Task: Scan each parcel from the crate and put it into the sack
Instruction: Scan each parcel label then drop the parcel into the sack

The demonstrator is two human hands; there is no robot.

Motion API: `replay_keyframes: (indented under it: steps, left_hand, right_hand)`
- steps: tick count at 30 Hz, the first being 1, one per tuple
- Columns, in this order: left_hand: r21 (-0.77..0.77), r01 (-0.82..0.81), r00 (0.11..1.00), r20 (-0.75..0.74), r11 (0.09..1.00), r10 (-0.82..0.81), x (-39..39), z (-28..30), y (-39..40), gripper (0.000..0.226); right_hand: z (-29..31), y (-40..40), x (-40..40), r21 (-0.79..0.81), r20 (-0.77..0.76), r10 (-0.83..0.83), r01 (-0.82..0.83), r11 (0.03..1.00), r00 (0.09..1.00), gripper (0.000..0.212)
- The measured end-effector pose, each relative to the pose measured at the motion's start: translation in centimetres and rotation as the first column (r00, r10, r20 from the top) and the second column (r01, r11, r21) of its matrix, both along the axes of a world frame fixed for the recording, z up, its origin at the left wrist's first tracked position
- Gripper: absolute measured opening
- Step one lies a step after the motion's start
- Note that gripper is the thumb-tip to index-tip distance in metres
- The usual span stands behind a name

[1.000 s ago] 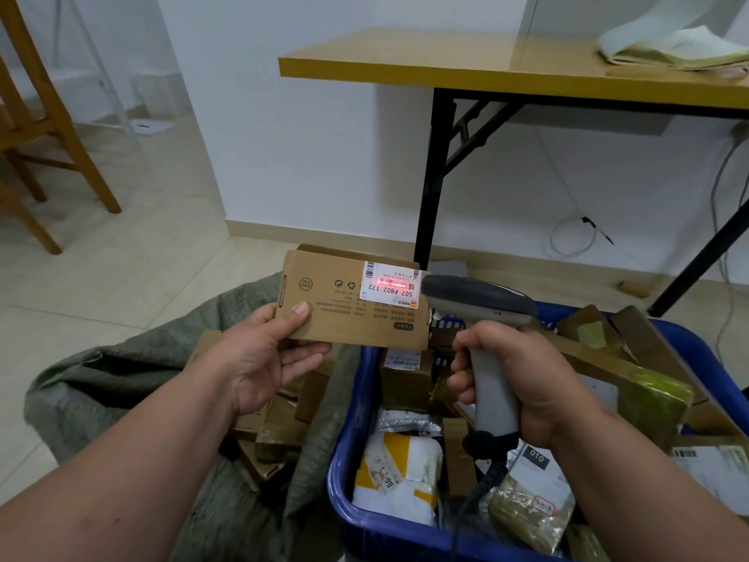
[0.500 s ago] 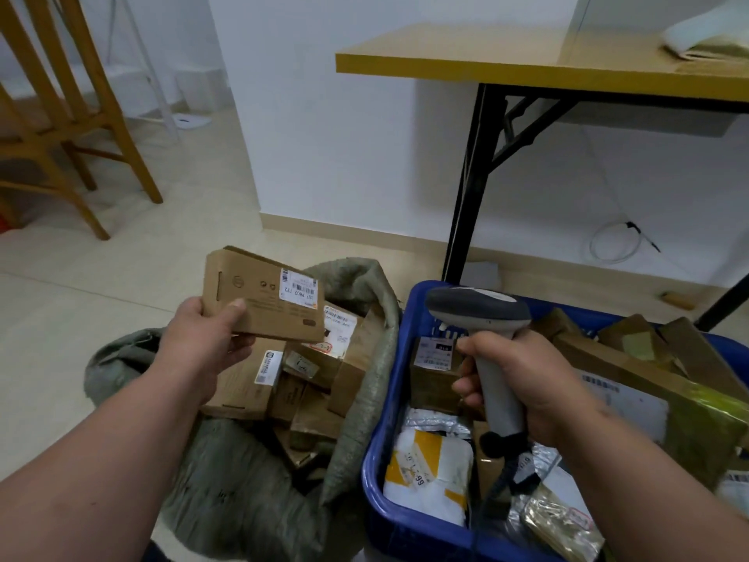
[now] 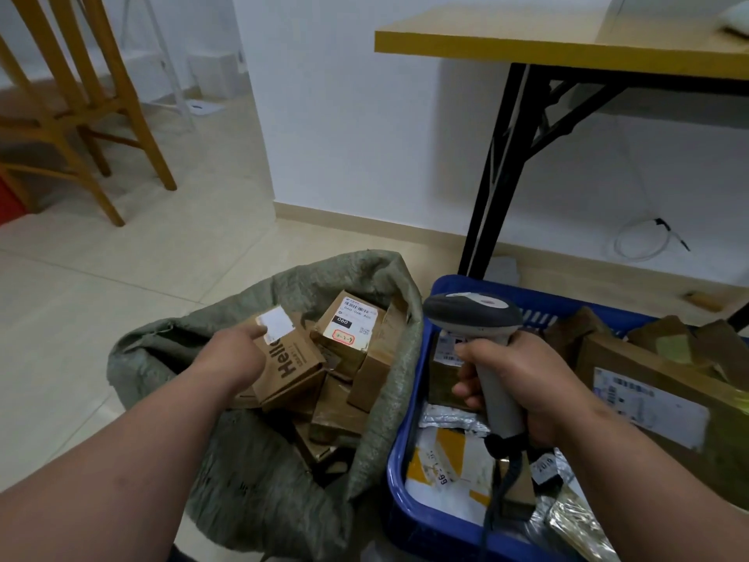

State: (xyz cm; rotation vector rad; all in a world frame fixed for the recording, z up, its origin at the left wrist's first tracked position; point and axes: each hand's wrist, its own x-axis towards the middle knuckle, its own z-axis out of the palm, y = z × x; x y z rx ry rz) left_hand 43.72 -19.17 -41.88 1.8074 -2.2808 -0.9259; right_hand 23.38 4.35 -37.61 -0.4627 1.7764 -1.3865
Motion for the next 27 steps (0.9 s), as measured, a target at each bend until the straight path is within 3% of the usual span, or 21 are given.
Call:
replay_keyframes:
  steps: [3,8,14,17,27]
  left_hand:
    - [0.017,-0.023,0.996,-0.084,1.0,0.024,-0.5,0.5,0.0,0.064]
    - [0.033,0.058,0.982,-0.179,0.998,-0.051,-2.0,1.1,1.4,0.051]
    - [-0.007,0.132,0.979,-0.158,0.991,-0.132,-4.9,1.7,4.1,0.041]
    - [-0.086,0.218,0.972,-0.073,0.972,-0.224,-6.7,2.4,5.7,0.036]
    - [-0.022,0.388,0.868,-0.327,0.921,-0.374,-15.0,1.9,13.1,0.035]
  right_hand:
    - [0.1,0.4,-0.1,0.01,-0.014,0.005,-0.005,1.0,1.0,0.014]
    - [0.5,1.7,-0.6,0.026,-0.062,-0.007,0.009,1.0,0.998,0.014]
    - [1.1,4.8,-2.4,0.067,-0.1,-0.073,0.08,0.995,0.992,0.015]
    - [1.3,6.8,-3.8,0.07,-0.115,-0.14,0.149,0.986,0.983,0.014]
    - [0.6,14.3,-8.9,0.094,-0.157,-0.421,0.438,0.894,0.893,0.013]
